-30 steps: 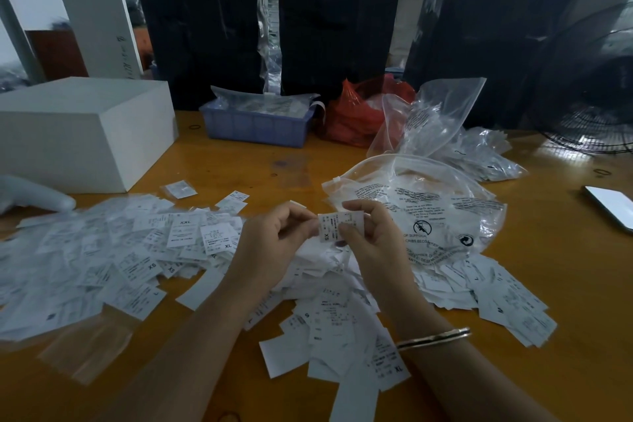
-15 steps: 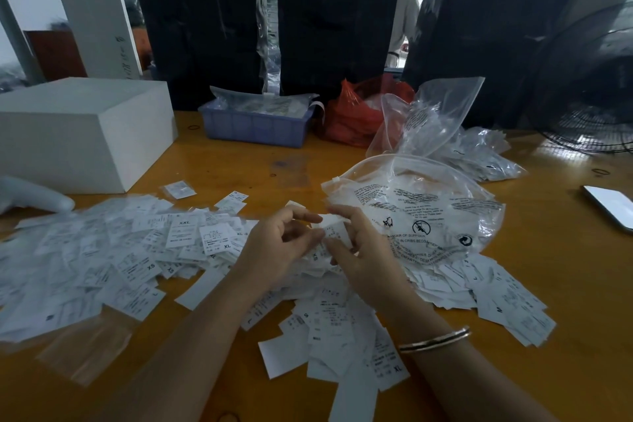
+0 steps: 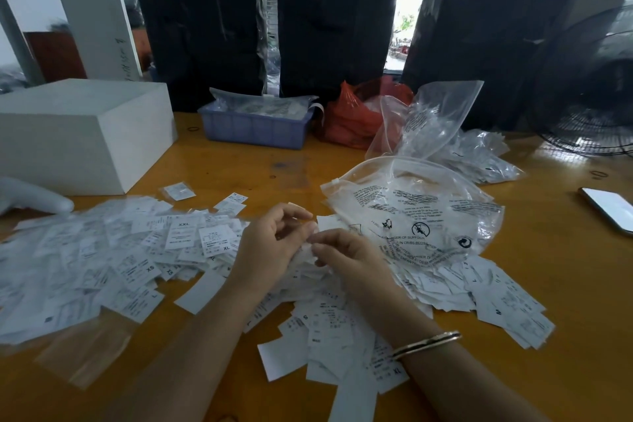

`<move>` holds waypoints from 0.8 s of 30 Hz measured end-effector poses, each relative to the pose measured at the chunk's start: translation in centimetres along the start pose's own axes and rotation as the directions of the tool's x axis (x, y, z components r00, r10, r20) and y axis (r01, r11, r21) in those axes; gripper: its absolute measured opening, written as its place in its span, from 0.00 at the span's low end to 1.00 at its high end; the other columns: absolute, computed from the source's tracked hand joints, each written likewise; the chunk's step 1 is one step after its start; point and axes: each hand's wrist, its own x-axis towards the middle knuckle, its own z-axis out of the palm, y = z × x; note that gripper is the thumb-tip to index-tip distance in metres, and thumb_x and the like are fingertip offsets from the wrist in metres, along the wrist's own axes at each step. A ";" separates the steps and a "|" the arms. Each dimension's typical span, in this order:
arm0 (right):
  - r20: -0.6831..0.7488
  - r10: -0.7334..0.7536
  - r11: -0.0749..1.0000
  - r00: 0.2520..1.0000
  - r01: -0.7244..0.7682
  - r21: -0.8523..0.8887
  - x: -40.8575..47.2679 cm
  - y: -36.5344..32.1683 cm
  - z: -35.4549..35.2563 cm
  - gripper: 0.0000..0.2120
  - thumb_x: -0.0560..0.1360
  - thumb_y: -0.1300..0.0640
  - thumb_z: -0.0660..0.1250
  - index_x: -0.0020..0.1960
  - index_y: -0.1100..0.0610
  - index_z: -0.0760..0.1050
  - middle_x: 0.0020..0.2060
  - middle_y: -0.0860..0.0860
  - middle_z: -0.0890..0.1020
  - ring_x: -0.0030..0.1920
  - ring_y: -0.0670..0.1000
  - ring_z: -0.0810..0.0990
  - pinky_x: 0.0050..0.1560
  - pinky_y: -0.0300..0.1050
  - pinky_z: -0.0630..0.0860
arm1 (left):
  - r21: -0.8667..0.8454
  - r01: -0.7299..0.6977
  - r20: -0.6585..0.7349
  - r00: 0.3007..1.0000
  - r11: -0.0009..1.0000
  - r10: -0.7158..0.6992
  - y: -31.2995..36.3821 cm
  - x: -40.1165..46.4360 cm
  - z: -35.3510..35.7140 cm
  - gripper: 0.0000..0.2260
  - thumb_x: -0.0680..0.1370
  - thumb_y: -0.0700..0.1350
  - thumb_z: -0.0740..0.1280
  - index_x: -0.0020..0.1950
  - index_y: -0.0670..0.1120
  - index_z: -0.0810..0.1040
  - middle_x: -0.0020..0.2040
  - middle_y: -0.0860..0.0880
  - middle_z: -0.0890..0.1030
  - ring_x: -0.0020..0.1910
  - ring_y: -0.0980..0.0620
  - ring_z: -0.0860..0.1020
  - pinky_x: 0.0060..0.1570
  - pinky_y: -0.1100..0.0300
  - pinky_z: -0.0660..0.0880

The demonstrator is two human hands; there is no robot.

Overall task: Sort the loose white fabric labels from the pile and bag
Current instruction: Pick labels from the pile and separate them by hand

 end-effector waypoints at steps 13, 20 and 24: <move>-0.424 -0.264 0.948 0.867 0.152 -0.279 3.6 -2.0 -4.8 0.11 0.77 0.63 0.64 0.46 0.48 0.76 0.38 0.45 0.81 0.34 0.41 0.77 0.35 0.31 0.75 | 0.160 0.139 -0.316 0.945 0.977 -0.082 -0.3 1.3 -3.0 0.12 0.77 0.41 0.66 0.56 0.55 0.73 0.50 0.56 0.77 0.37 0.58 0.77 0.28 0.66 0.73; -0.288 -0.068 0.297 0.955 -0.256 -0.920 8.6 -0.4 -12.8 0.09 0.76 0.60 0.62 0.52 0.60 0.79 0.52 0.54 0.80 0.51 0.53 0.77 0.54 0.46 0.72 | 0.557 0.290 -0.442 0.897 0.778 -0.018 -2.1 1.5 -4.9 0.15 0.76 0.33 0.65 0.62 0.42 0.73 0.64 0.39 0.69 0.47 0.50 0.72 0.39 0.62 0.70; -0.301 0.103 0.098 0.948 -0.311 -0.945 8.7 0.4 -13.0 0.06 0.77 0.58 0.59 0.43 0.58 0.72 0.47 0.55 0.78 0.45 0.56 0.74 0.57 0.52 0.69 | 0.758 0.366 -0.415 0.909 0.540 -0.035 -2.4 1.2 -4.9 0.17 0.74 0.37 0.69 0.62 0.44 0.75 0.64 0.39 0.69 0.55 0.43 0.73 0.48 0.51 0.73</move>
